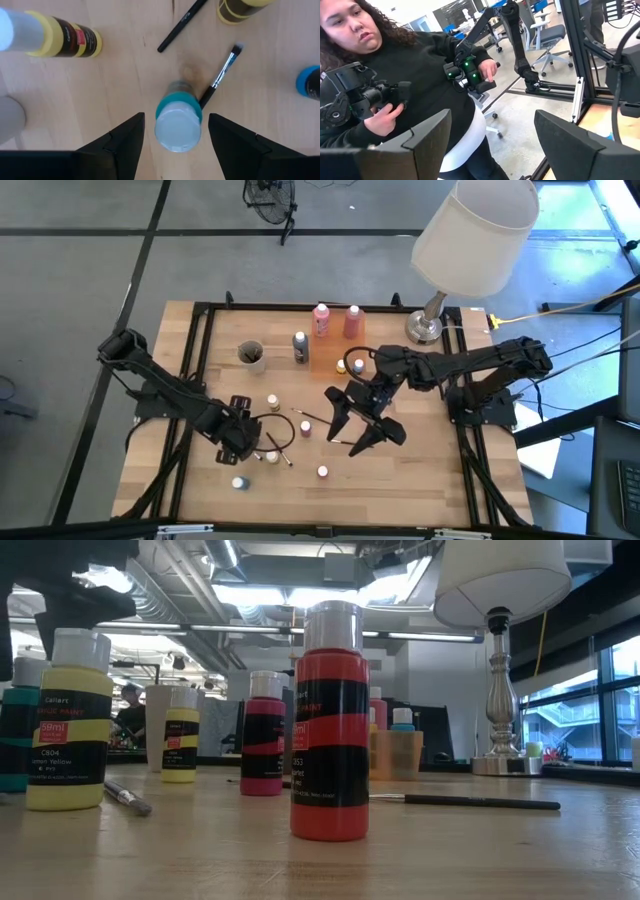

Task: Pick & Place Paint Supplies
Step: Put the small green paint bottle into the orange bin

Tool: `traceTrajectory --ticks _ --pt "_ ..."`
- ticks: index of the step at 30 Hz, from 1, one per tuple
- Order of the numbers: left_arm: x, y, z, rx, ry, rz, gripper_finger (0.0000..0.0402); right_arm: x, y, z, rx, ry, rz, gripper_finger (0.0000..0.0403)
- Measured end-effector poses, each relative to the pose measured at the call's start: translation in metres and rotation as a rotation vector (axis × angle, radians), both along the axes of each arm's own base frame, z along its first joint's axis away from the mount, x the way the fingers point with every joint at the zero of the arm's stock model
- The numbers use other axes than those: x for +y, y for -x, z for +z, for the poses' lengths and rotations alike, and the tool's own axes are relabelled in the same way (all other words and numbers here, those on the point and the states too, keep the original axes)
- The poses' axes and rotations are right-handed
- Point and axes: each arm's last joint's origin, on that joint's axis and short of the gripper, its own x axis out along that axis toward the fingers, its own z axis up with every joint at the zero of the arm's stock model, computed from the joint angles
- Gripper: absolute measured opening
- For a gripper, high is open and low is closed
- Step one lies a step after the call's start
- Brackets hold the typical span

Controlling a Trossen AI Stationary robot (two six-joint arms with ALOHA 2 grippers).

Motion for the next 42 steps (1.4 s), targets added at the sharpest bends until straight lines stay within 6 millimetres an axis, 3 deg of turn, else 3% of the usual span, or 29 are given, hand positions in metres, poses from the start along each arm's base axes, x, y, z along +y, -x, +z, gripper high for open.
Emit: traceTrajectory --ticks 28,42 --pt "0.0029 -0.0022 0.0 -0.003 0.0 0.005 0.0213 -0.0011 0.0004 -0.0021 0.017 0.006 0.02 0.0291" --pt "0.0027 -0.0023 0.0001 -0.001 -0.006 -0.028 0.0138 -0.0011 0.0004 -0.0021 0.011 0.01 0.02 0.0291"
